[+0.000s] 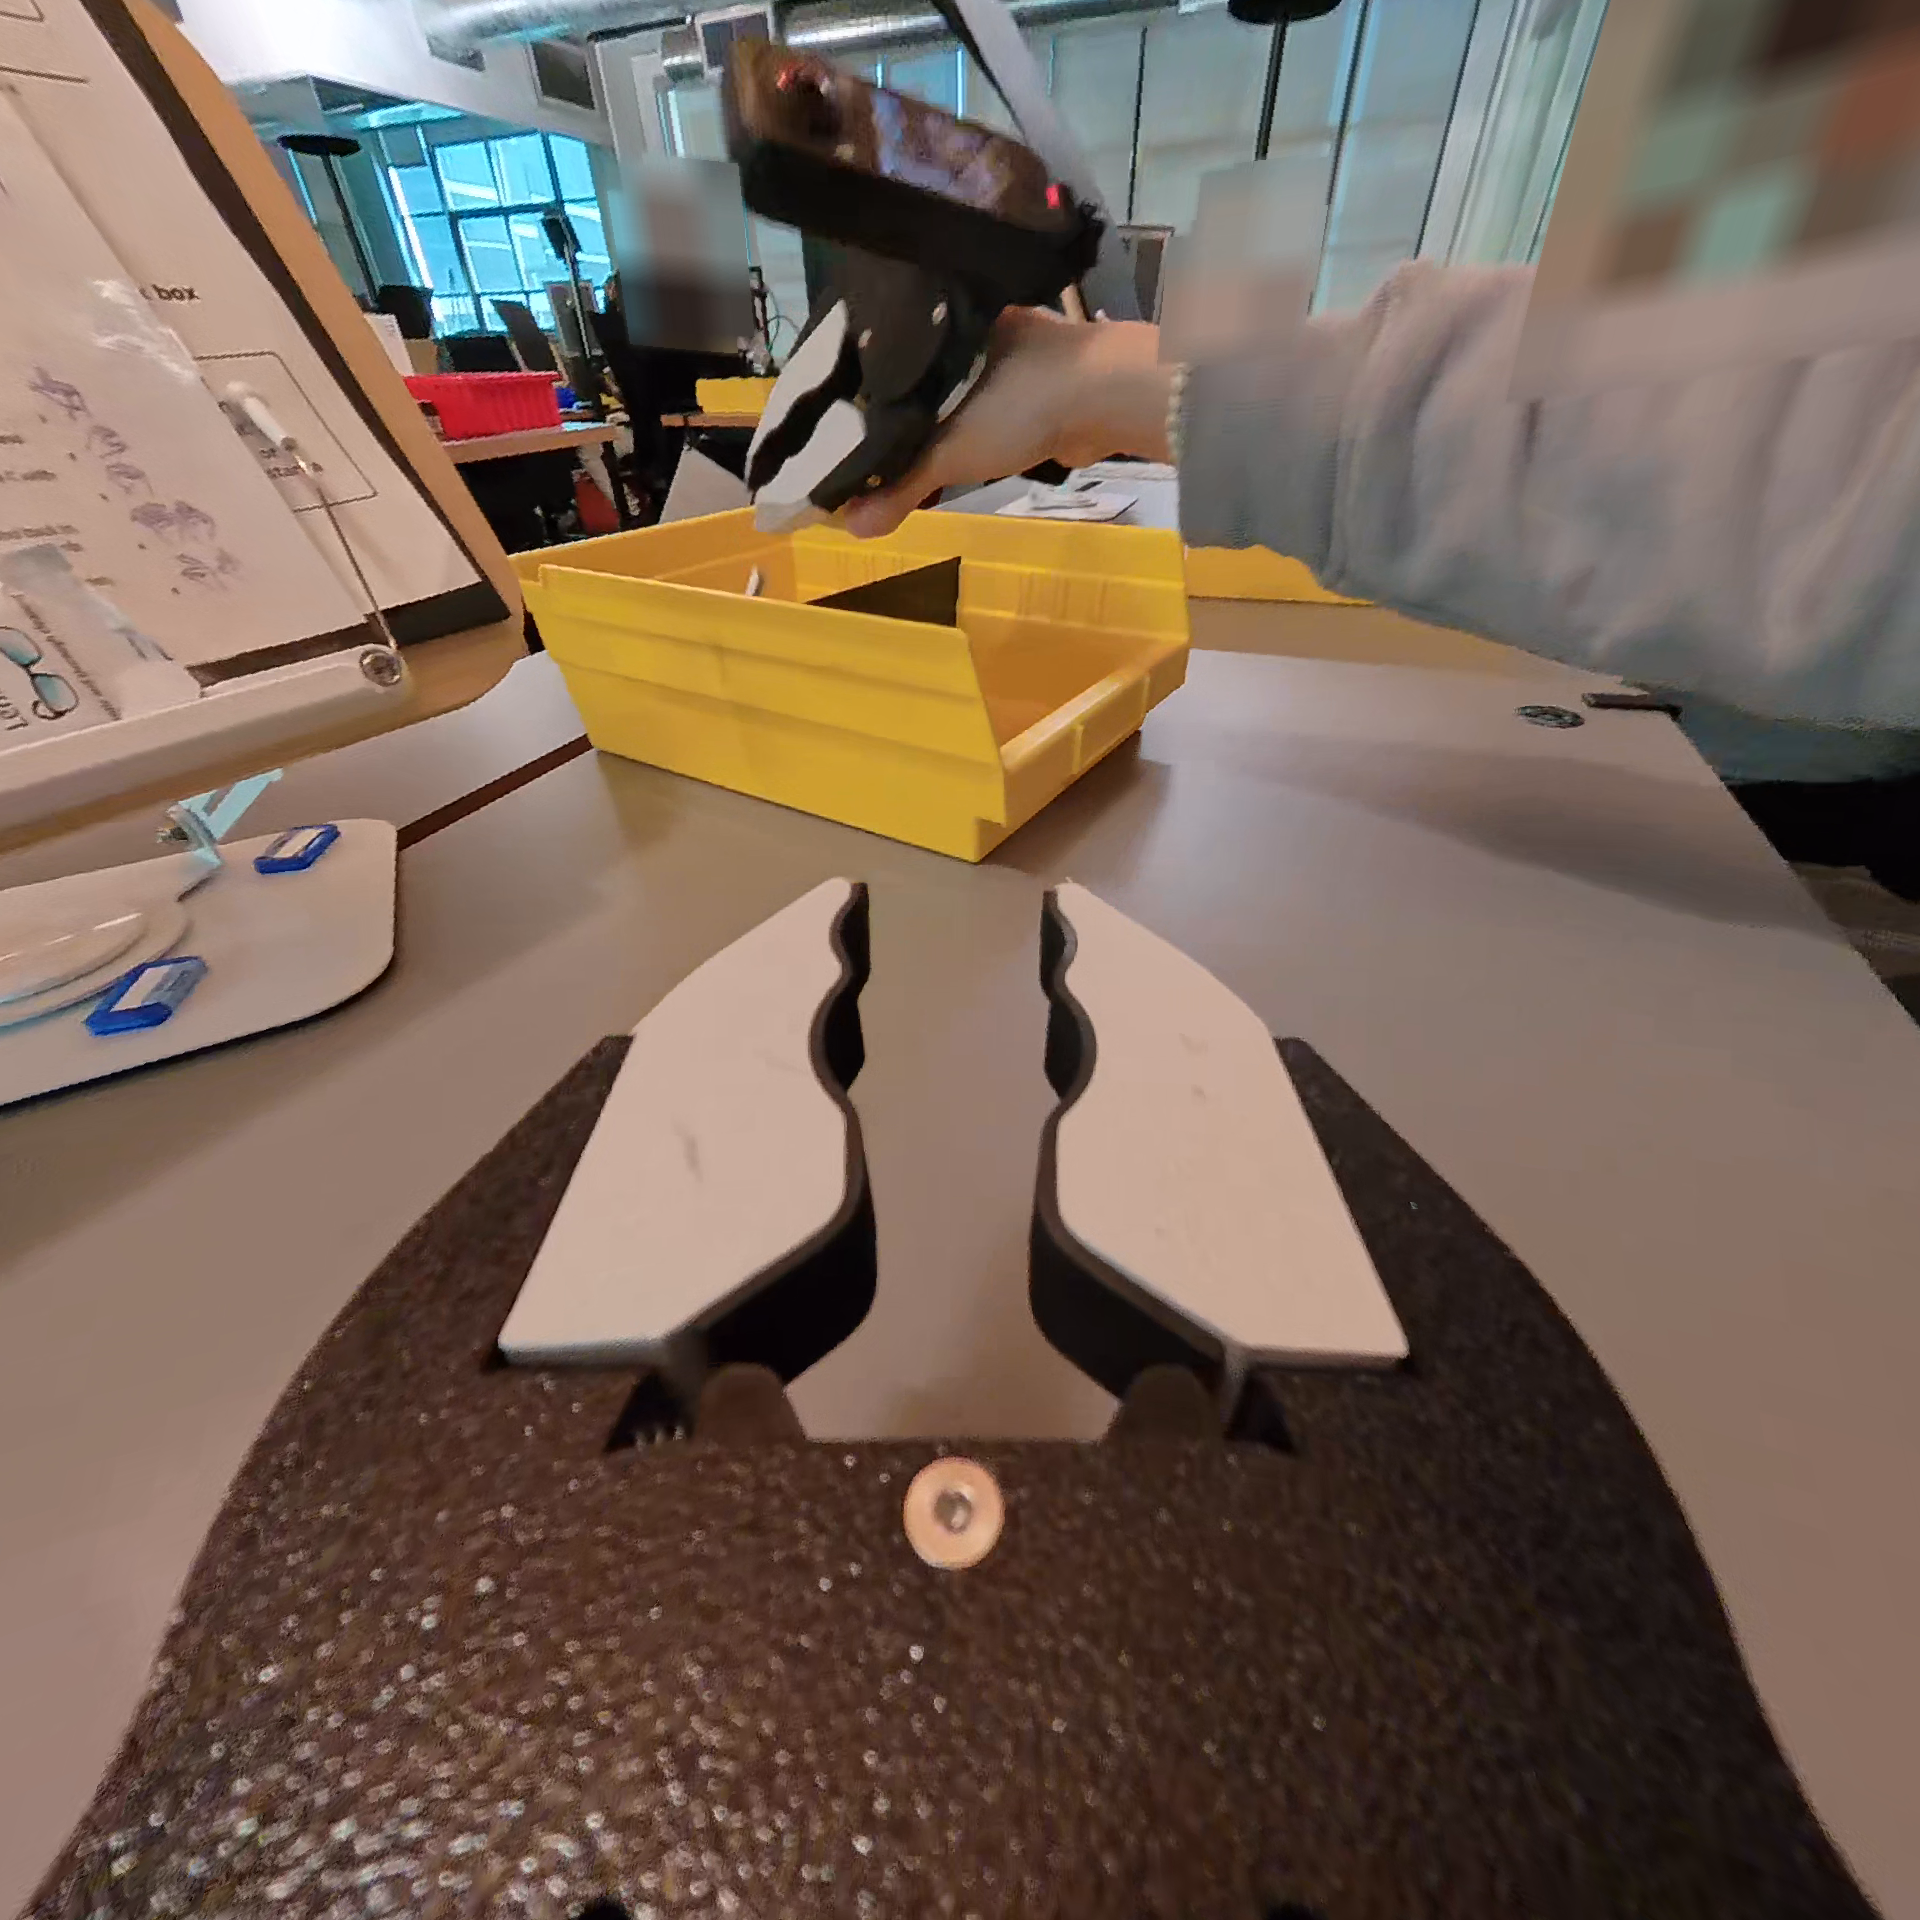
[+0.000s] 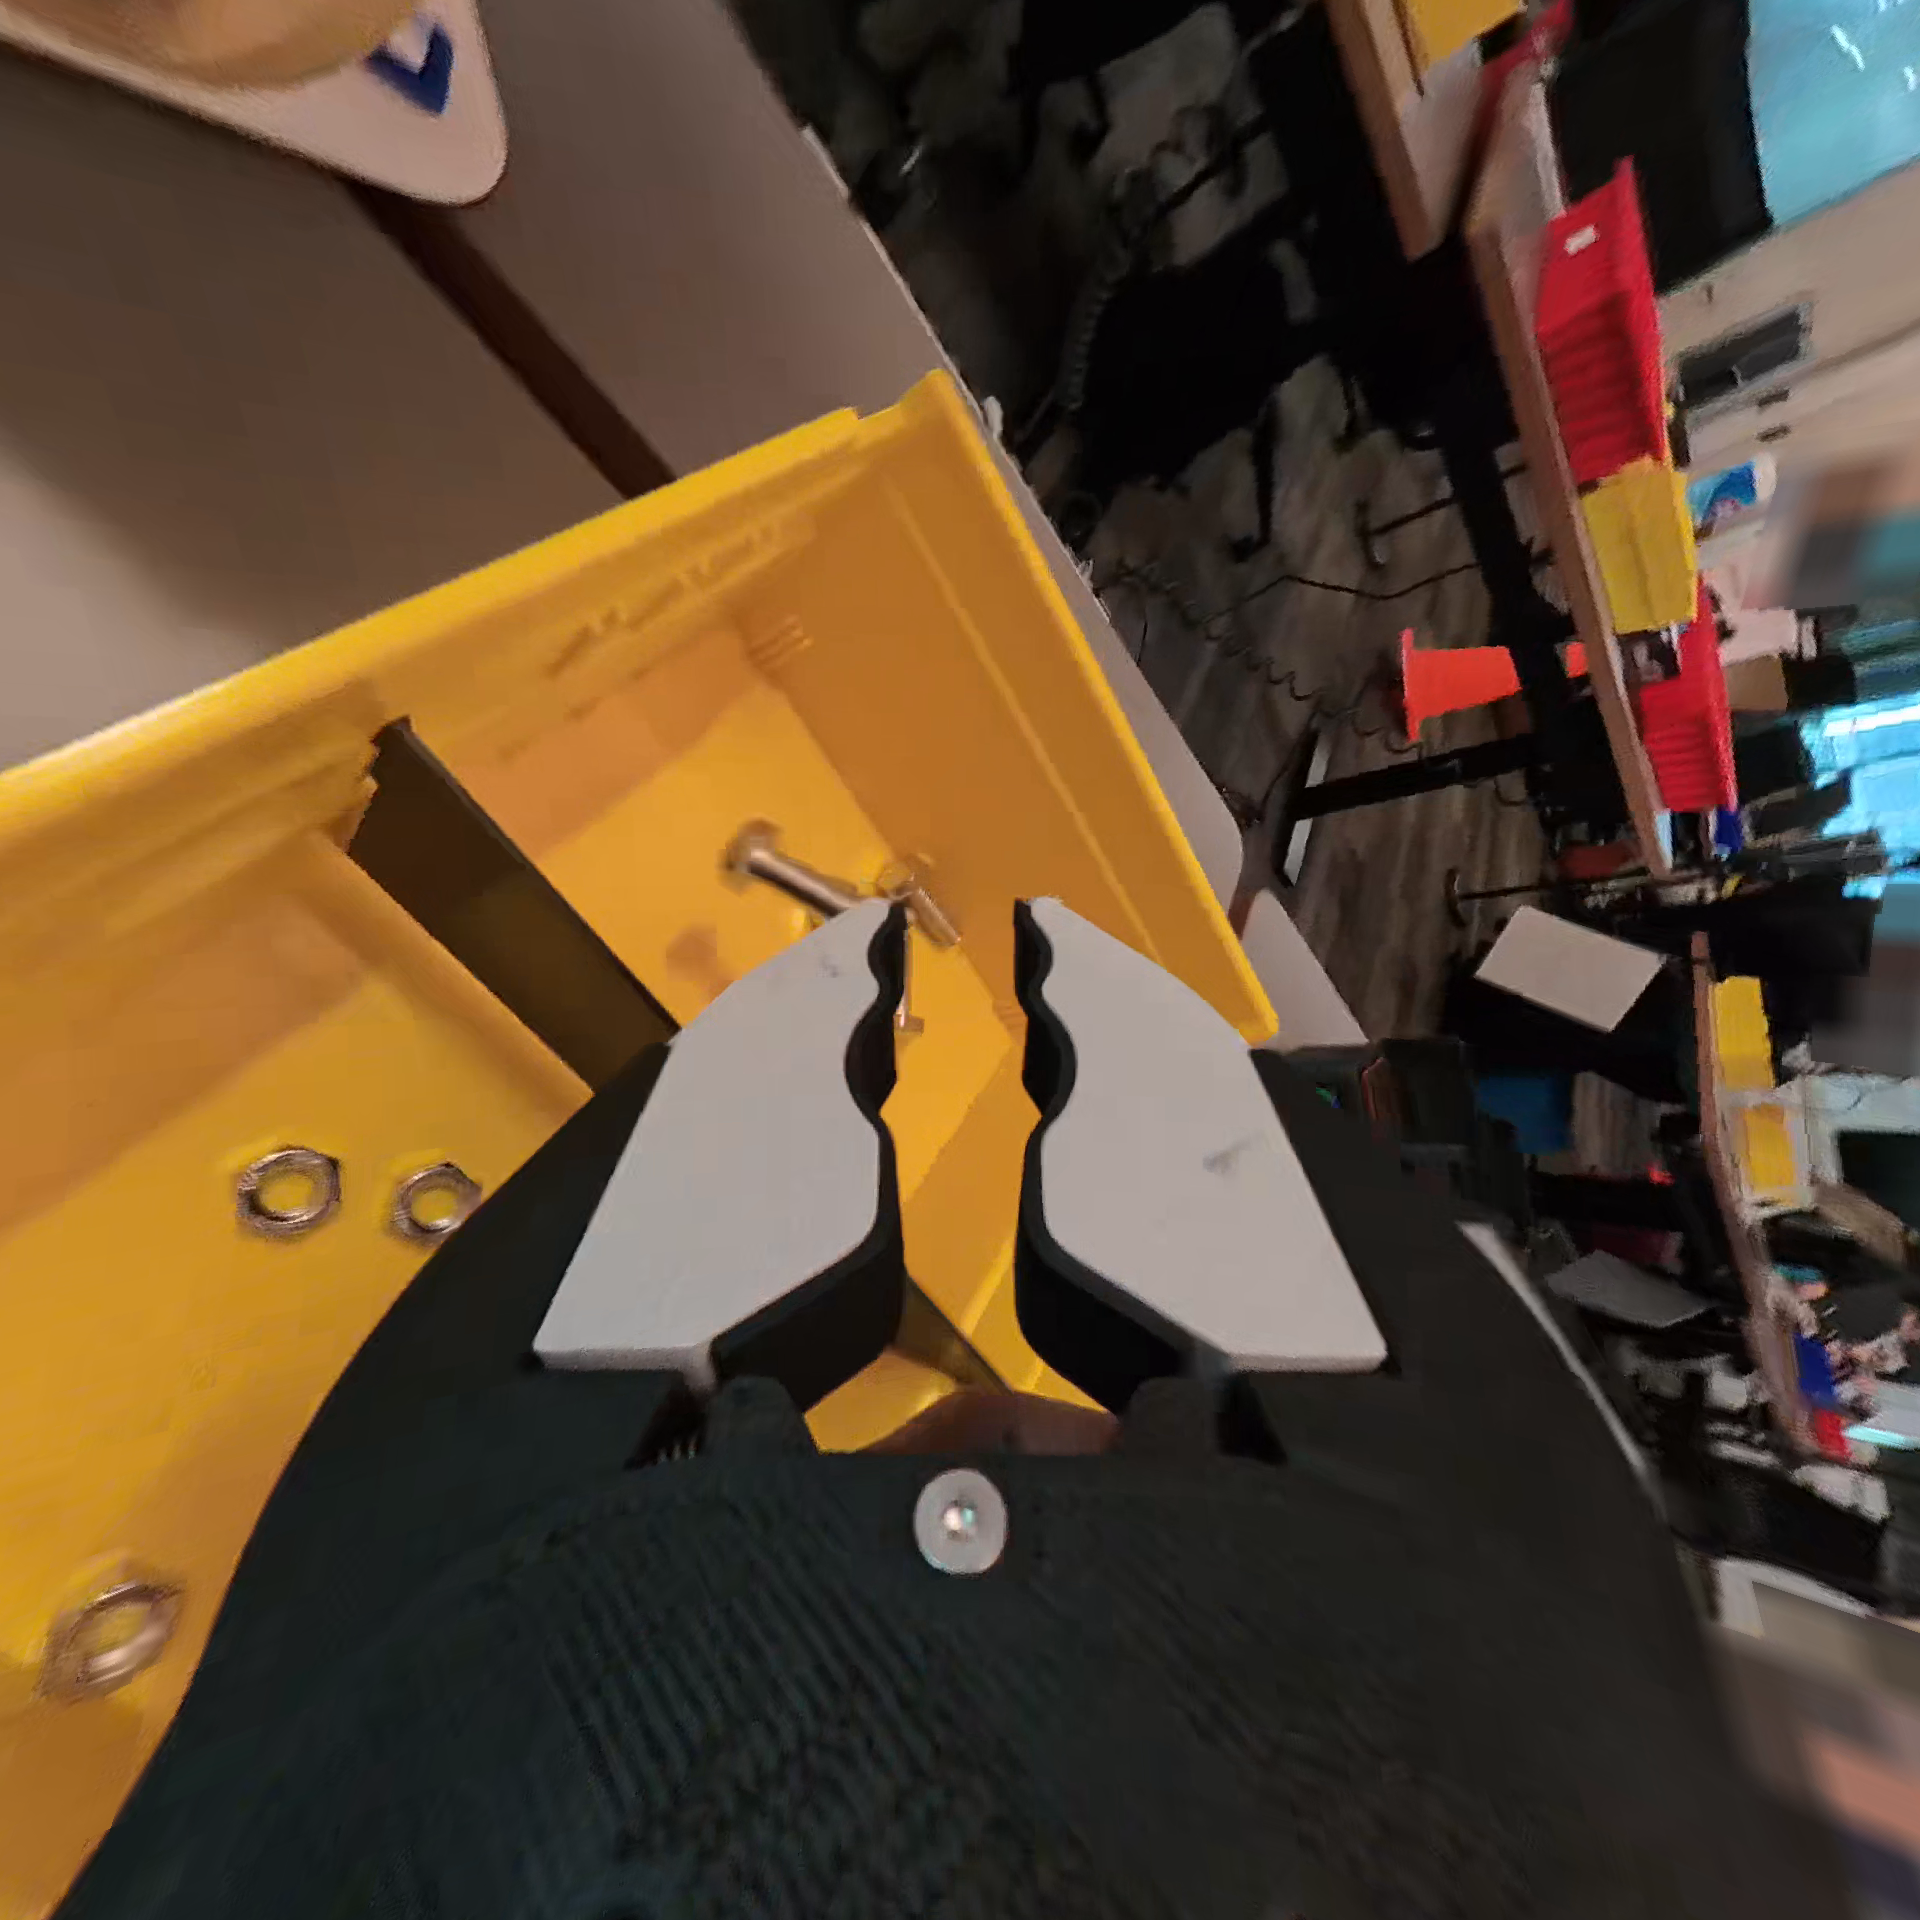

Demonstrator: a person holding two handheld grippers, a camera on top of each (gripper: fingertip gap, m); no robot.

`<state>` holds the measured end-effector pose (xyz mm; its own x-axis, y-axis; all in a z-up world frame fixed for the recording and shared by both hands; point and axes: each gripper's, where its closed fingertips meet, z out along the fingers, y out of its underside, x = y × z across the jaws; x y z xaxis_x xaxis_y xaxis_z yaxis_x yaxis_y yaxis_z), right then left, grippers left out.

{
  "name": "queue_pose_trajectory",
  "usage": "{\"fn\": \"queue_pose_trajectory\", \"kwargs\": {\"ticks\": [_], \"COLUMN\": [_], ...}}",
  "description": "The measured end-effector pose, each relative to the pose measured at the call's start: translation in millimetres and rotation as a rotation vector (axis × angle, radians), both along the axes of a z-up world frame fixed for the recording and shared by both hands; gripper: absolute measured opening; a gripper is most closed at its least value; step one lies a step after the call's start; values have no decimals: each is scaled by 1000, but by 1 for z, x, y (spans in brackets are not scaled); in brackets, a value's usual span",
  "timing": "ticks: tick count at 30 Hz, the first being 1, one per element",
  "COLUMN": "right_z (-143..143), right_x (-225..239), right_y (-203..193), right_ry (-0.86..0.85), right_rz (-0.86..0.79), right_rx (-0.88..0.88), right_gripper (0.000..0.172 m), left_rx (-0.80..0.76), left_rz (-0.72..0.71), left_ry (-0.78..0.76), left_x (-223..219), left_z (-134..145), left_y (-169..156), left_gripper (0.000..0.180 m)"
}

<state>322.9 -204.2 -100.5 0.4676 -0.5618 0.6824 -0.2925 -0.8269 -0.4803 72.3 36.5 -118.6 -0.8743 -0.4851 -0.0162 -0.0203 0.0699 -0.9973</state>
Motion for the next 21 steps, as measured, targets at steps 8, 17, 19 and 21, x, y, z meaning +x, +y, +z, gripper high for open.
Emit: {"fn": "queue_pose_trajectory", "kwargs": {"ticks": [8,17,19,21], "right_z": [11,10,15,21], "right_x": [-133,-241,-248,-252], "right_y": [-16,-55,-55,-54], "right_ry": [-98,-292,-305,-314], "right_rz": [-101,-190,-189,-160], "right_rx": [354,822,860,837], "right_gripper": [69,88,96,99], "left_rx": [-19,102,182,193], "left_rz": [42,340,441,490], "left_ry": [82,194,241,223], "left_x": [0,72,90,106], "left_z": [-5,-8,-18,-21], "left_y": [-30,-133,-149,-167], "left_gripper": [55,77,82,77]}}
